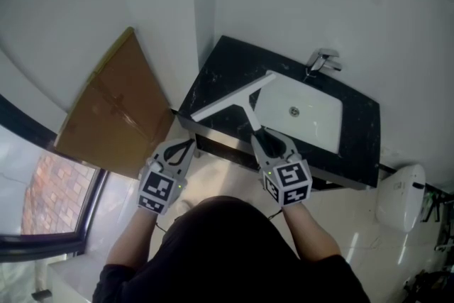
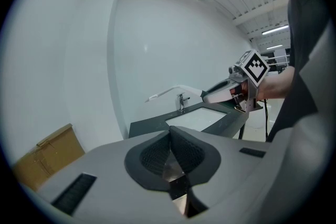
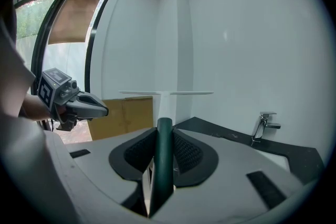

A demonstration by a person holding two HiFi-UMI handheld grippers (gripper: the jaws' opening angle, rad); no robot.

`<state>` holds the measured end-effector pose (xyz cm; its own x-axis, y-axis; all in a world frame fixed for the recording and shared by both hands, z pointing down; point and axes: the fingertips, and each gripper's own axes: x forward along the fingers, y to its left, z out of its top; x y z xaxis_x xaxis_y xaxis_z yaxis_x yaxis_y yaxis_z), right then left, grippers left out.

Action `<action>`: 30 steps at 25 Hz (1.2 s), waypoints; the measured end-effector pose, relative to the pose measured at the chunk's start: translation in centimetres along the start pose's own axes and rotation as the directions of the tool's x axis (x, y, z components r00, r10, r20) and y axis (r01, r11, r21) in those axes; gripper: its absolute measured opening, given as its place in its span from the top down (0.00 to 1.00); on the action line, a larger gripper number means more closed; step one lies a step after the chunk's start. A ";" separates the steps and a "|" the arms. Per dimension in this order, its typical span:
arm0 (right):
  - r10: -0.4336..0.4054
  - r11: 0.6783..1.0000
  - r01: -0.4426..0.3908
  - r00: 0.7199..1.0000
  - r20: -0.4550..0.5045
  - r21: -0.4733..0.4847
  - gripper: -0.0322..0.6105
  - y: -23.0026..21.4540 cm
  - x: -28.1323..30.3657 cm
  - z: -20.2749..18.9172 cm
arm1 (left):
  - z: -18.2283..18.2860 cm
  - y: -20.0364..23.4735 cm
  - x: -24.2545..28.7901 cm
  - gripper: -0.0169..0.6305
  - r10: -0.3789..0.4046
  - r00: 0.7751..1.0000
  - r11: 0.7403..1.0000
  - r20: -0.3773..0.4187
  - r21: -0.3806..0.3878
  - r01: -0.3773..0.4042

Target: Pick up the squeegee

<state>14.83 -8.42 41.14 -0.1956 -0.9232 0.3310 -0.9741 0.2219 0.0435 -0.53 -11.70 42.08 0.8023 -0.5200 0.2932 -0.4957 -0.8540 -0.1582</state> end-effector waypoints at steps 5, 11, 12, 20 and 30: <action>-0.002 1.000 0.002 1.000 0.001 -0.009 0.80 -0.1 -0.1 -0.1 | 0.0 -0.1 -0.1 0.97 0.000 1.000 1.000 -0.002 0.001 0.000; -0.002 1.000 0.003 1.000 0.011 -0.014 0.80 0.1 -0.2 0.2 | -0.1 -0.1 -0.3 0.97 0.001 1.000 1.000 -0.002 0.011 0.000; -0.002 1.000 0.002 1.000 0.012 -0.013 0.80 0.1 -0.2 0.2 | -0.1 -0.1 -0.3 0.97 0.003 1.000 1.000 -0.002 0.008 -0.003; -0.001 1.000 0.001 1.000 0.013 -0.014 0.80 0.0 -0.1 0.3 | -0.2 -0.1 -0.3 0.97 0.009 1.000 1.000 -0.005 -0.005 -0.009; 0.008 1.000 -0.007 1.000 0.016 -0.016 0.80 0.0 0.1 0.4 | -0.2 0.1 -0.3 0.97 0.016 1.000 1.000 -0.007 -0.005 -0.016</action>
<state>14.76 -8.63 40.82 -0.2048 -0.9264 0.3159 -0.9707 0.2336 0.0559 -0.87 -11.57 42.16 0.7920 -0.5330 0.2977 -0.5096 -0.8457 -0.1584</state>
